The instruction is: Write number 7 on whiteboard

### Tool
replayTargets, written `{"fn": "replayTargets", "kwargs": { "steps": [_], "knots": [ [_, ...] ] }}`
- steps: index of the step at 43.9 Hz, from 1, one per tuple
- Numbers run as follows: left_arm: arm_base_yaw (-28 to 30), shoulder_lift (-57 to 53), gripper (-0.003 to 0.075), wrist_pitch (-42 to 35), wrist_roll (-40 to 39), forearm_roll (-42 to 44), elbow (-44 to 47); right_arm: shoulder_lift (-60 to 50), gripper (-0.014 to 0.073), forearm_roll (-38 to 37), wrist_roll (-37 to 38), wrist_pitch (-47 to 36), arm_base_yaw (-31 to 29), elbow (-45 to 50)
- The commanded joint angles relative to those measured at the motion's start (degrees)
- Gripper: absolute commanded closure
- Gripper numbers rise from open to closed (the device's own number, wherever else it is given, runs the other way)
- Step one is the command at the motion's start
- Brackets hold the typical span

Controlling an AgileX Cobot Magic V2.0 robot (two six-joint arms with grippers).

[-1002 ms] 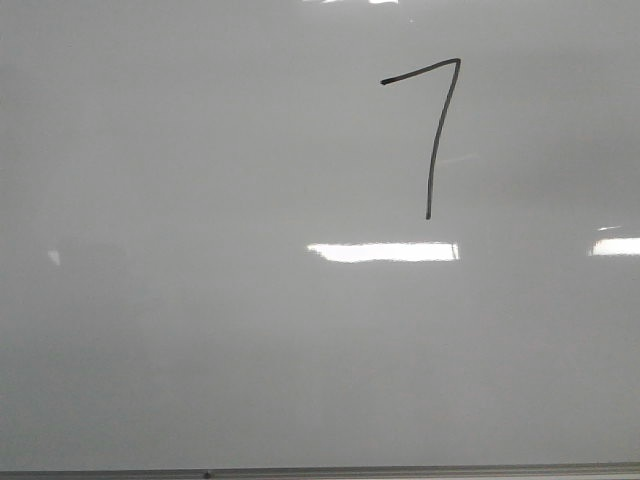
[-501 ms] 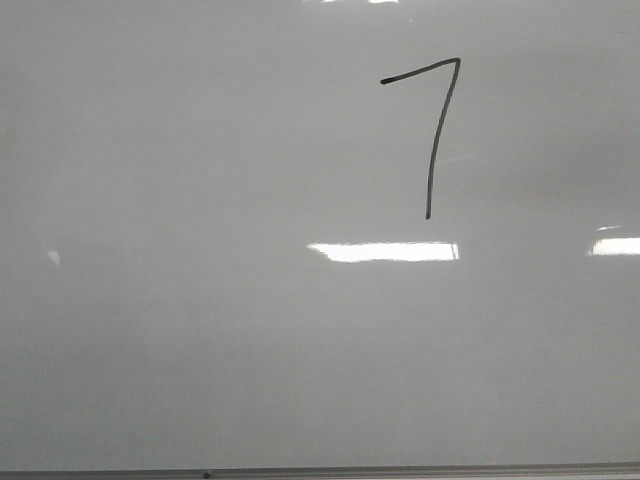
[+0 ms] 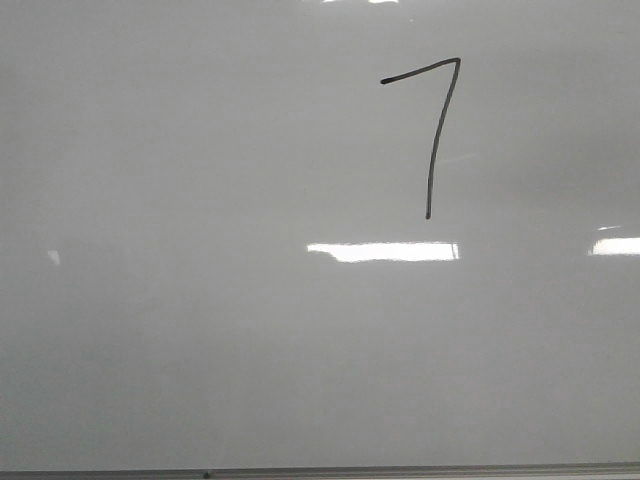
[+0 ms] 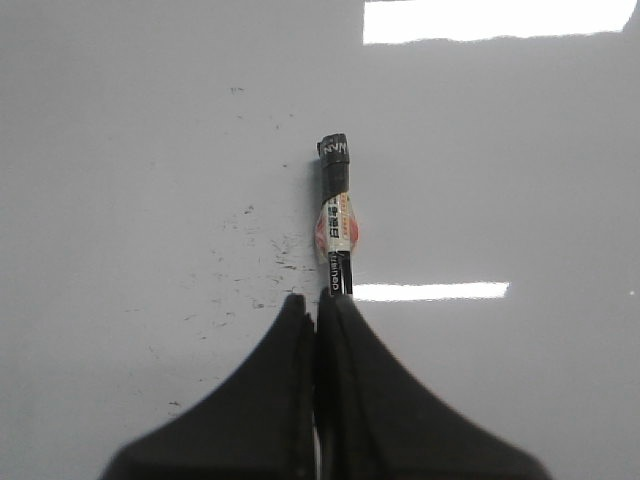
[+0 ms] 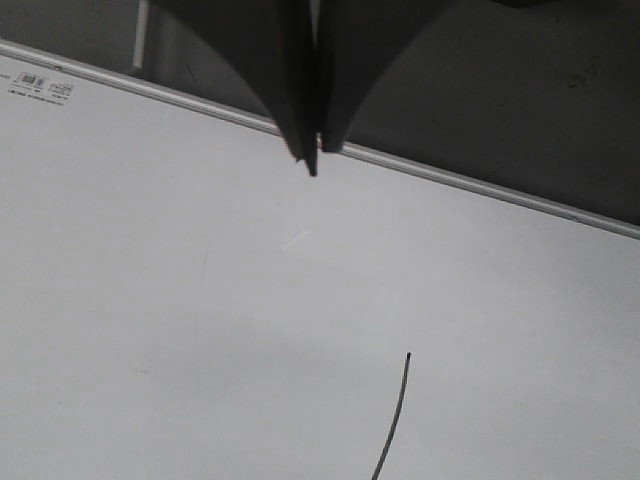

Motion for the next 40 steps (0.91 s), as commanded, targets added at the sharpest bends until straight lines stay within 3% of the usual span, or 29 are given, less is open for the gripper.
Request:
{"fn": "replayTargets", "kwargs": {
  "steps": [1, 9, 17, 25, 40],
  "knots": [
    [0.04, -0.82, 0.0741, -5.13, -0.15, -0.55, 0.75, -0.02, 0.0662, -0.32, -0.01, -3.86, -0.38, -1.03],
    [0.04, -0.79, 0.0741, -5.13, -0.15, -0.55, 0.75, -7.18, 0.0662, -3.61, -0.79, -12.72, -4.24, 6.30],
    [0.04, -0.79, 0.0741, -5.13, -0.15, -0.55, 0.75, -17.62, 0.0662, -3.61, -0.79, -32.82, -9.12, 22.21],
    [0.04, -0.79, 0.0741, -5.13, -0.15, -0.55, 0.75, -25.28, 0.0662, -3.61, -0.79, -48.50, -9.72, 36.43],
    [0.04, -0.79, 0.0741, -5.13, -0.15, -0.55, 0.75, -32.23, 0.0662, -3.61, -0.74, -64.81, -11.98, 51.98]
  ]
}}
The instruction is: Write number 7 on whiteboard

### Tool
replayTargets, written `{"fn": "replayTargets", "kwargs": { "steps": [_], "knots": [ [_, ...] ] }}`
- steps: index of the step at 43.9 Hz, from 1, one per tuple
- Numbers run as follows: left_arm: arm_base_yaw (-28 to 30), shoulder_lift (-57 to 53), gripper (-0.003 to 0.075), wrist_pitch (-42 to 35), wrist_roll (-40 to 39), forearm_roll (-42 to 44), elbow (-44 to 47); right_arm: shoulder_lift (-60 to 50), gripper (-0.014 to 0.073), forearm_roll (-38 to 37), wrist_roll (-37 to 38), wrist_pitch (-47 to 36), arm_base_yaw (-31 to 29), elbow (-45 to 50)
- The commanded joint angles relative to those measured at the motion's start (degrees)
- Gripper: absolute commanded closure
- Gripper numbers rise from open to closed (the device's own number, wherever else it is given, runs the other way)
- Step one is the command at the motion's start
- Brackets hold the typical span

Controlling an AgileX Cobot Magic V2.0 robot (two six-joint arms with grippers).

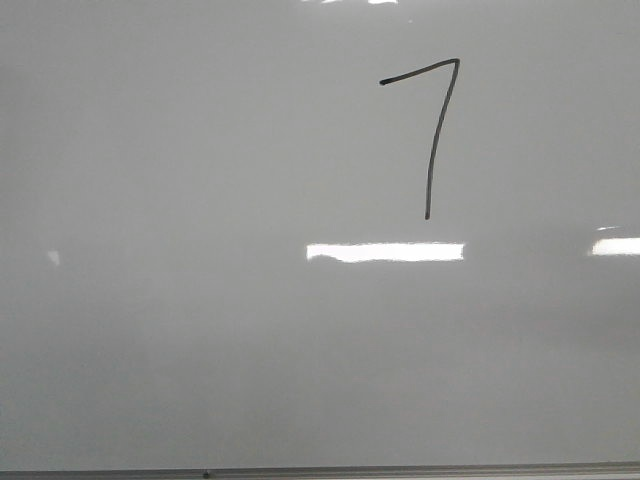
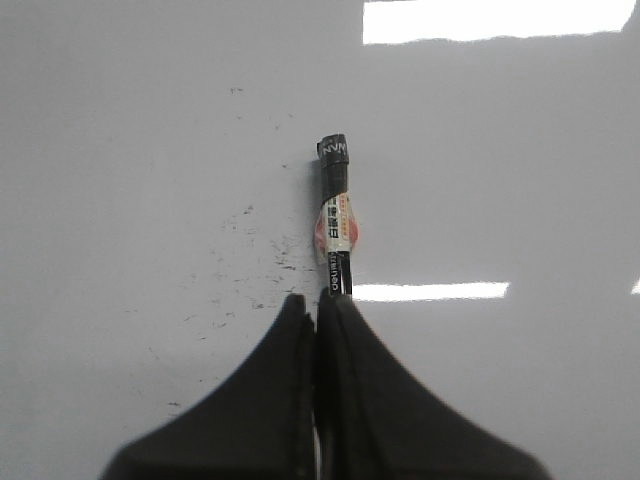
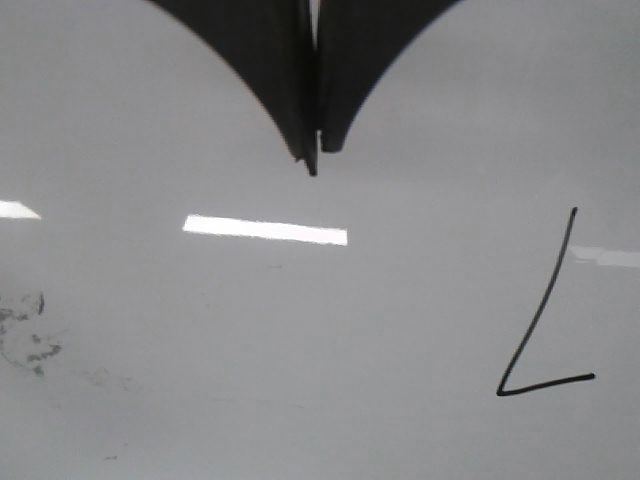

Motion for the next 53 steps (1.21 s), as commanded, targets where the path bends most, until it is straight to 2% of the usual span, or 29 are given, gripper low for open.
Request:
{"fn": "replayTargets", "kwargs": {
  "steps": [1, 53],
  "knots": [
    [0.04, -0.79, 0.0741, -5.13, -0.25, -0.55, 0.75, -1.13, 0.0662, -0.65, -0.27, -8.74, -1.19, 0.82],
    [0.04, -0.79, 0.0741, -5.13, -0.25, -0.55, 0.75, -1.13, 0.0662, -0.65, -0.27, -9.38, -1.40, 0.80]
  ]
}}
